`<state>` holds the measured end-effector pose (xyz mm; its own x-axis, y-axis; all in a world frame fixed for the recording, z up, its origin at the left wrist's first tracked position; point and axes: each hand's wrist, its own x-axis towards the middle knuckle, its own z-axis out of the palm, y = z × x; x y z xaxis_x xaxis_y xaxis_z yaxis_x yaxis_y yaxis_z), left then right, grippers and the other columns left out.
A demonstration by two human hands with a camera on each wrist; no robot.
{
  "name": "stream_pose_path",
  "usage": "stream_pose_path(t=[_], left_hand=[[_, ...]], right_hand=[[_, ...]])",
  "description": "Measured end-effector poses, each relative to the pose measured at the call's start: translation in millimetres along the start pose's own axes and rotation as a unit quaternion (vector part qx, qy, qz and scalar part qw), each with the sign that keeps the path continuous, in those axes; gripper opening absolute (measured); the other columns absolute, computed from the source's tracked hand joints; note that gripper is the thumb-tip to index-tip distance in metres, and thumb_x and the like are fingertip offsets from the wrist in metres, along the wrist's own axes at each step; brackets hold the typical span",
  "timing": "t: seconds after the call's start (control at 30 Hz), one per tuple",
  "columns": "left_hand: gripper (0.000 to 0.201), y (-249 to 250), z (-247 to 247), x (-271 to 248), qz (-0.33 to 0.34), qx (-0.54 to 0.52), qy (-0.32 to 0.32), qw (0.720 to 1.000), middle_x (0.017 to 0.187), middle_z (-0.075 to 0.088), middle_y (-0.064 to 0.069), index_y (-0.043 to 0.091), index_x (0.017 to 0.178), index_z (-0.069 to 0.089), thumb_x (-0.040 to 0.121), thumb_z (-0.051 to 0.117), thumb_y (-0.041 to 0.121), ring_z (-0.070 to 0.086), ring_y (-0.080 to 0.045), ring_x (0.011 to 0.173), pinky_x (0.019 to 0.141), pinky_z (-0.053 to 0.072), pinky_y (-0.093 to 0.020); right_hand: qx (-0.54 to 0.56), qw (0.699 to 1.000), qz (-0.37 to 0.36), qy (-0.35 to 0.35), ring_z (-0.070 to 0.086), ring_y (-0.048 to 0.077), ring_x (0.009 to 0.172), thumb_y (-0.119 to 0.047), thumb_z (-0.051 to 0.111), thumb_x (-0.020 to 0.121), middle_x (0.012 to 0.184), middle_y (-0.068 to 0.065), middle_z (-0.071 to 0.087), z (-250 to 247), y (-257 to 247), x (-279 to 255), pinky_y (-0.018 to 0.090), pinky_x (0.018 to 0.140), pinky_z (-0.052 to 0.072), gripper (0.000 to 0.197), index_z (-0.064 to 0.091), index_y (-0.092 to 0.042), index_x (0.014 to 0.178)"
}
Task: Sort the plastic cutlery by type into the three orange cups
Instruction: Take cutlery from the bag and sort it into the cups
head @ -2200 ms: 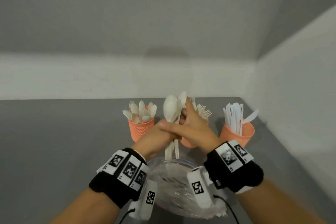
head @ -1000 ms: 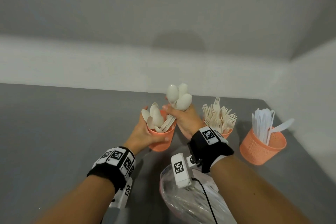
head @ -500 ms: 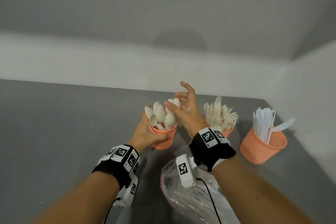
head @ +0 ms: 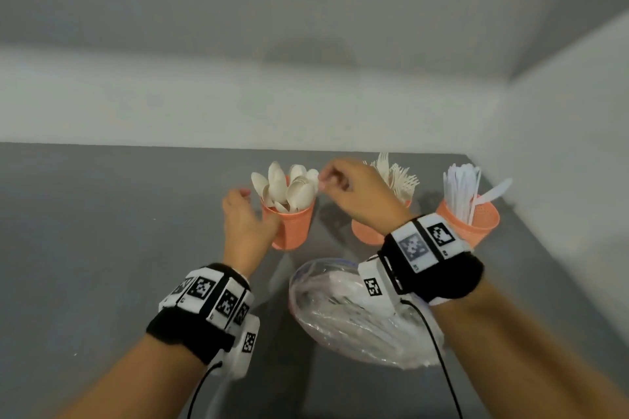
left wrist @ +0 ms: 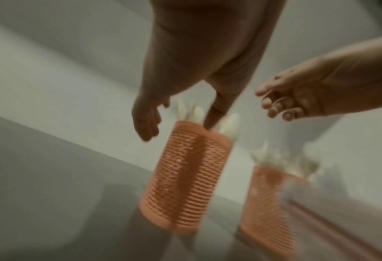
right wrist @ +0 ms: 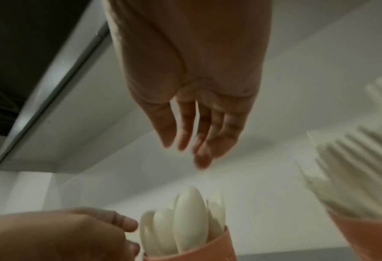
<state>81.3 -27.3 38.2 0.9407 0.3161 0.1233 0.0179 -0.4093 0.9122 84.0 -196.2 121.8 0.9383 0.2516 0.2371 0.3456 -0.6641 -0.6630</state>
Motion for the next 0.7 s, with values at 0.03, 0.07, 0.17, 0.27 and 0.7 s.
stream_pose_path(t=[0.03, 0.07, 0.17, 0.27, 0.7], left_hand=[[0.041, 6.0, -1.9, -14.8, 0.037, -0.012, 0.03, 0.999, 0.115, 0.042, -0.006, 0.007, 0.114, 0.044, 0.081, 0.065, 0.019, 0.051, -0.022, 0.101, 0.086, 0.047, -0.033], [0.026, 12.1, -1.9, -31.4, 0.08, -0.021, 0.027, 0.996, 0.108, 0.041, -0.003, 0.01, 0.104, 0.049, 0.083, 0.062, 0.017, 0.051, -0.018, 0.093, 0.081, 0.046, -0.026], [0.012, 5.6, 19.7, -65.8, 0.174, 0.065, -0.139, 0.973, 0.105, 0.049, -0.005, 0.011, 0.085, 0.068, 0.085, 0.061, 0.02, 0.049, -0.016, 0.096, 0.08, 0.035, -0.01], [0.026, -10.1, 44.4, -82.3, 0.136, 0.274, -0.31, 0.9, 0.114, 0.051, -0.007, 0.018, 0.091, 0.073, 0.087, 0.054, 0.035, 0.048, -0.027, 0.109, 0.093, 0.037, -0.028], [0.054, -19.3, 27.8, -84.5, 0.027, 0.157, -0.41, 0.898, 0.119, 0.053, -0.01, 0.029, 0.123, 0.038, 0.075, 0.053, 0.01, 0.055, -0.03, 0.11, 0.098, 0.047, -0.045]], right_hand=[[0.006, 0.999, 0.019, -0.045, 0.053, 0.013, 0.064, -0.01, 0.057, 0.087, 0.075, 0.0, 0.056, -5.4, -2.0, -12.5, 0.022, 0.064, 0.043, 0.009, 0.065, -0.007, 0.09], [0.001, 0.994, 0.037, -0.1, 0.054, 0.01, 0.058, -0.008, 0.055, 0.087, 0.067, -0.002, 0.057, -8.2, -2.9, -25.7, 0.018, 0.058, 0.044, 0.01, 0.065, -0.006, 0.087], [-0.112, 0.952, 0.096, -0.267, 0.062, 0.017, 0.058, -0.003, 0.047, 0.088, 0.076, 0.011, 0.07, 0.7, 8.7, -64.0, 0.019, 0.059, 0.048, 0.02, 0.067, 0.001, 0.089], [-0.275, 0.909, 0.119, -0.289, 0.051, 0.022, 0.076, -0.011, 0.053, 0.086, 0.089, 0.016, 0.062, 19.0, 33.8, -98.6, 0.027, 0.067, 0.036, 0.013, 0.064, -0.007, 0.089], [-0.127, 0.956, 0.224, -0.141, 0.043, 0.019, 0.115, -0.06, 0.064, 0.061, 0.116, 0.0, 0.045, 51.8, 67.4, -148.2, 0.033, 0.102, 0.037, 0.072, 0.054, -0.014, 0.115]])
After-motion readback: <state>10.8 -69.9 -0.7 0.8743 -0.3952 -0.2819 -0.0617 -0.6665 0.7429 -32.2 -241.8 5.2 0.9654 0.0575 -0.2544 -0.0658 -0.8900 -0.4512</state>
